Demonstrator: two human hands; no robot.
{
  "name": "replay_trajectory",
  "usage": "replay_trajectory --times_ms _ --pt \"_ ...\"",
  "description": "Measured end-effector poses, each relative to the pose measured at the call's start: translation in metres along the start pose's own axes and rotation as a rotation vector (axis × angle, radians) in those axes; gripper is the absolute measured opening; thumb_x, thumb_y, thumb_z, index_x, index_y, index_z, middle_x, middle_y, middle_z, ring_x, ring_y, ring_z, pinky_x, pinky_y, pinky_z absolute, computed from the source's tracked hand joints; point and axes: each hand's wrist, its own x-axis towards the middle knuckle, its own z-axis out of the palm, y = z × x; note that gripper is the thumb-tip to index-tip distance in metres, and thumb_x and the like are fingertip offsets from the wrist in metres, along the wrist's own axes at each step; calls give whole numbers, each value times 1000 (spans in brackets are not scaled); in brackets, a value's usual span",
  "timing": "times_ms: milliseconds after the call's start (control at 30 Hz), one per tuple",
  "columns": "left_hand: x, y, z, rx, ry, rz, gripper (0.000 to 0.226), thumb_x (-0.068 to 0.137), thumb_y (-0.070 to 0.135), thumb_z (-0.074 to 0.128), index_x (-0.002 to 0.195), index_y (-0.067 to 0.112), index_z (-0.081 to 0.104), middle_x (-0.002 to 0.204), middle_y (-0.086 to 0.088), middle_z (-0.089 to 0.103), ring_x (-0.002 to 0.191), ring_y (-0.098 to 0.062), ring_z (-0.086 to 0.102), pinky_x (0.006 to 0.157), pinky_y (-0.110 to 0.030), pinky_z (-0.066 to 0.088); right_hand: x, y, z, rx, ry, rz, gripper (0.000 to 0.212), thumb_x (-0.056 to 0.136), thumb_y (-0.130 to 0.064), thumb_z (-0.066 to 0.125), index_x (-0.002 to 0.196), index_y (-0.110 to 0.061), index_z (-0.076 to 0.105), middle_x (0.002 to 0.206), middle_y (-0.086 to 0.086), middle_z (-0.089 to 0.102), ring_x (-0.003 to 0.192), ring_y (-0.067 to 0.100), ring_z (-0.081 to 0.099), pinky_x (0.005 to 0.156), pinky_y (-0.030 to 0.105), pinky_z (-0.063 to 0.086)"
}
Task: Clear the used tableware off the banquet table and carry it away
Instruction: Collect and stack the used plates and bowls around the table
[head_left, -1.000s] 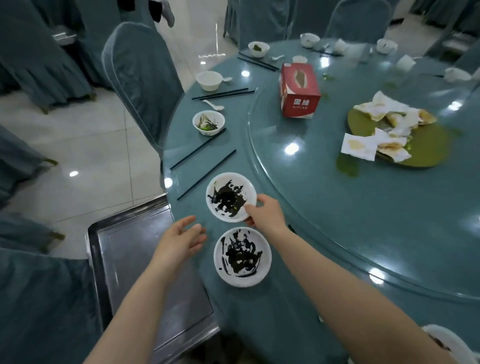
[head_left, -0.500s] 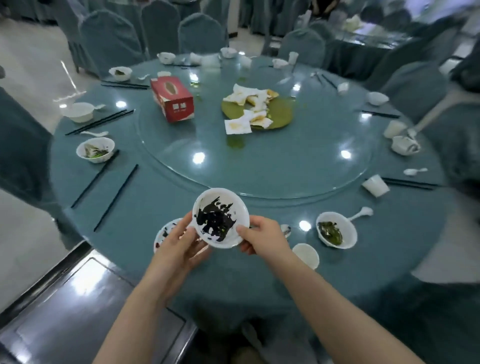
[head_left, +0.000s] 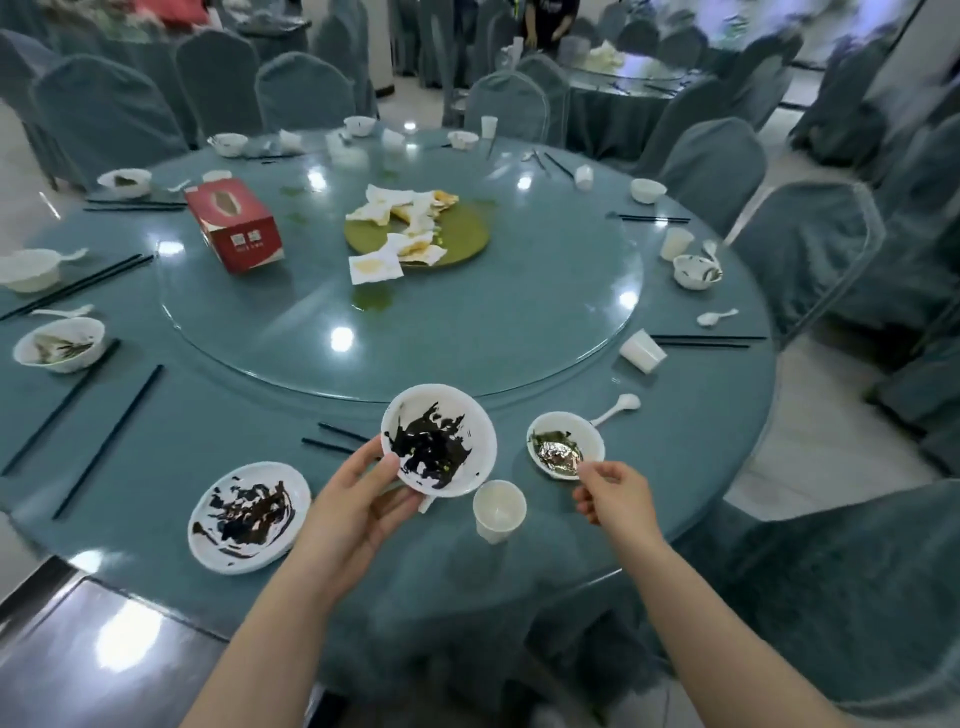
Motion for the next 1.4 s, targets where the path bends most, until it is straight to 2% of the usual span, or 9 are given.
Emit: replay_trajectory --times_ms 67,200,333,433,667,933,1100,1267,1400 --pt "7 -4 13 -12 30 26 40 76 22 64 115 16 64 104 -6 73 87 -19 72 70 -26 57 34 19 -12 -89 30 63 32 86 -29 65 105 -4 57 65 8 64 55 21 57 68 40 52" --pt "18 -18 40 -42 143 63 36 81 20 61 116 15 63 104 -6 73 86 -19 71 73 -28 58 86 38 -23 -140 -72 176 57 87 -35 65 128 -4 41 84 17 64 58 24 58 52 31 48" --pt "20 -37 61 -52 279 87 36 87 16 58 123 14 58 105 -6 72 89 -22 68 84 -33 57 120 37 -16 -179 -246 223 39 89 -30 63 114 -6 46 77 15 67 52 21 61 42 26 45" --pt "14 -46 74 -77 330 128 48 79 18 62 126 12 55 104 -6 72 86 -20 70 79 -31 58 131 24 -13 -253 -363 223 10 87 -9 55 95 -3 56 58 13 65 39 18 53 38 22 40" --pt "-10 -65 95 -98 407 175 47 88 9 58 134 14 48 98 -2 74 83 -19 72 69 -28 59 107 -44 -42 -80 -467 -38 13 82 -5 48 85 -15 56 62 6 62 42 14 51 41 21 37" --pt "-56 -89 135 -81 307 135 41 91 11 57 131 23 53 100 -4 74 86 -20 72 68 -29 59 6 -53 -77 -66 -661 -211 6 86 -19 59 92 -17 62 63 -2 62 44 7 53 42 19 39" --pt "-93 -113 159 -32 242 65 33 92 13 53 119 28 64 96 -2 73 81 -16 71 68 -28 58 -32 -25 -102 -106 -588 -190 25 87 -32 62 107 -25 49 100 0 64 83 15 65 61 27 54" --pt "-113 -126 187 -44 210 38 36 84 44 57 109 21 70 105 -8 73 89 -20 70 84 -37 57 -42 -16 -133 -113 -625 -244 24 89 -30 61 110 -19 59 98 -2 68 84 14 67 59 25 56" --pt "-109 -125 204 11 181 103 32 90 19 58 121 24 61 102 -4 73 84 -18 71 74 -29 59 -32 -20 -152 -53 -656 -241 10 91 -27 58 89 -24 66 87 0 72 77 14 68 63 27 59"
